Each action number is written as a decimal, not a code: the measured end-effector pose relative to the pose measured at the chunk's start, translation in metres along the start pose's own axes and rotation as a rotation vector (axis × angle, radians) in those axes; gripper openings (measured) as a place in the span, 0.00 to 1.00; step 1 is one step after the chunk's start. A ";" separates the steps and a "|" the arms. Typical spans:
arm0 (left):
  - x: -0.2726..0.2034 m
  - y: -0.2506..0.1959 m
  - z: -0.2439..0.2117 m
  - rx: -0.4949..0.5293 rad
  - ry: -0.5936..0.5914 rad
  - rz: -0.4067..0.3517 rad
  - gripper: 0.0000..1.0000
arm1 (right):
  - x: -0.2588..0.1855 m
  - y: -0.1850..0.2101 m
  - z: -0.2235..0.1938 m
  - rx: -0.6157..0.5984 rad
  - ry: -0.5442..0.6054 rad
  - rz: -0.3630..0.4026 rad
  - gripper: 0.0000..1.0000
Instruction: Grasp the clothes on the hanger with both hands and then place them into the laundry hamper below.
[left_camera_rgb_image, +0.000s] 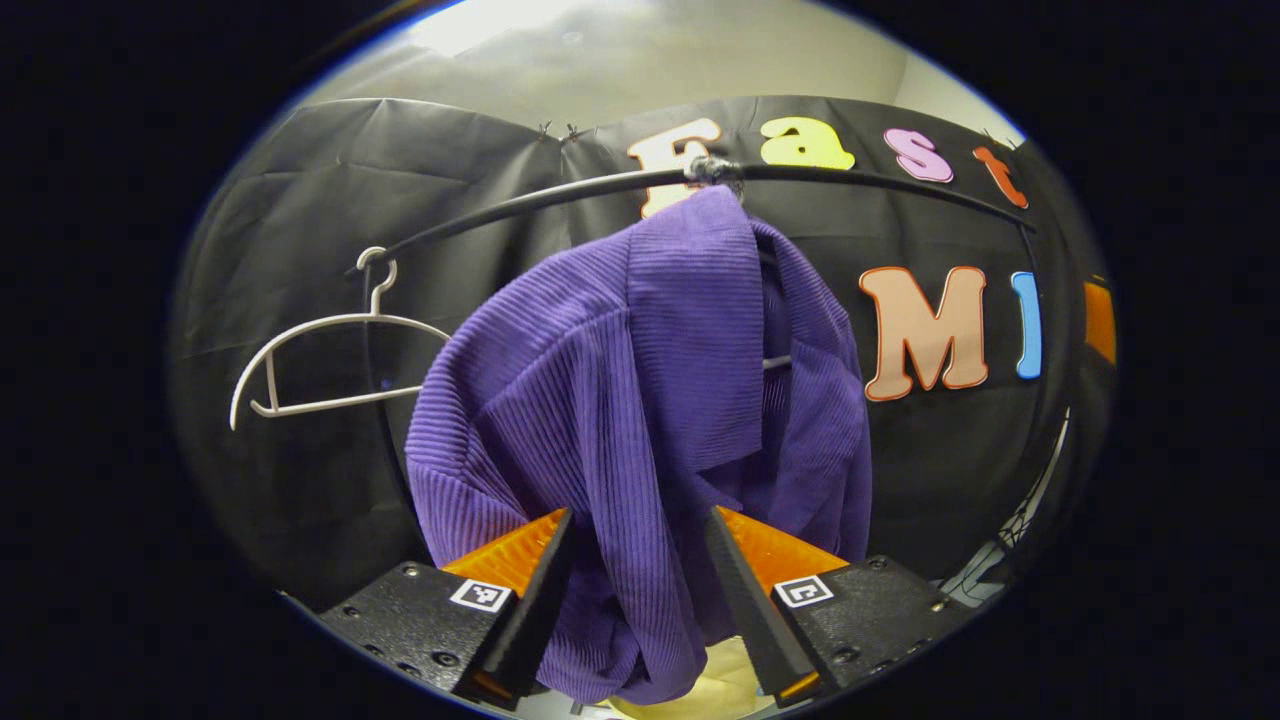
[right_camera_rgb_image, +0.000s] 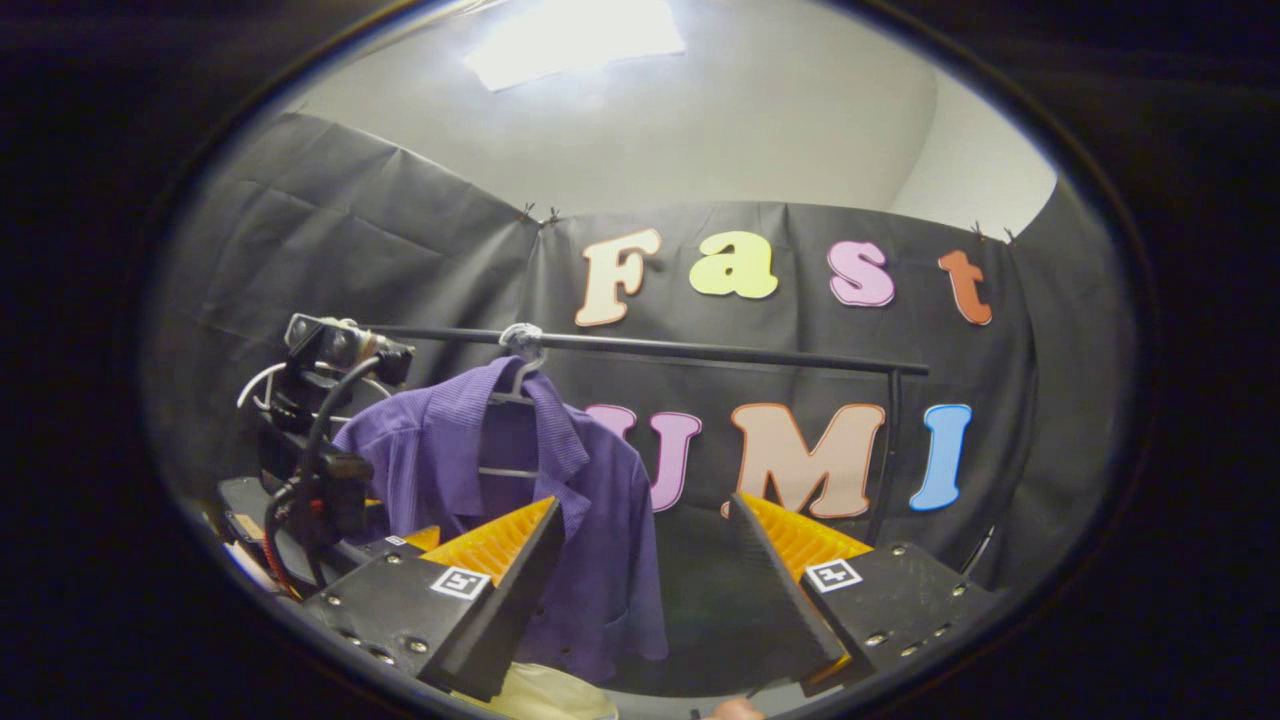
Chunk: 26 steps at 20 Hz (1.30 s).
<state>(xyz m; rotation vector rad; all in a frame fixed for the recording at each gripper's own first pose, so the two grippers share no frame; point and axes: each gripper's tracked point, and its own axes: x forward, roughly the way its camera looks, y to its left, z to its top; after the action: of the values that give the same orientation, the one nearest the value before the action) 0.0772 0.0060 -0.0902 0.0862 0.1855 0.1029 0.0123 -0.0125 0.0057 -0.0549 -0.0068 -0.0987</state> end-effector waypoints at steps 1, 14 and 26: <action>0.003 0.000 -0.002 -0.006 0.006 -0.002 0.78 | 0.006 -0.004 0.000 0.000 0.005 -0.003 0.99; -0.006 0.020 0.011 -0.101 0.023 -0.011 0.00 | 0.044 0.007 -0.045 0.002 0.097 0.096 0.99; -0.050 0.054 0.091 -0.081 -0.130 0.018 0.03 | 0.076 0.064 -0.073 0.084 0.124 0.230 0.98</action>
<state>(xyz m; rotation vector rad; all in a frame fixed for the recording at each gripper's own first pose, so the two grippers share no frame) 0.0408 0.0471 0.0134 0.0138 0.0511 0.1226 0.0947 0.0392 -0.0696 0.0345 0.1186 0.1285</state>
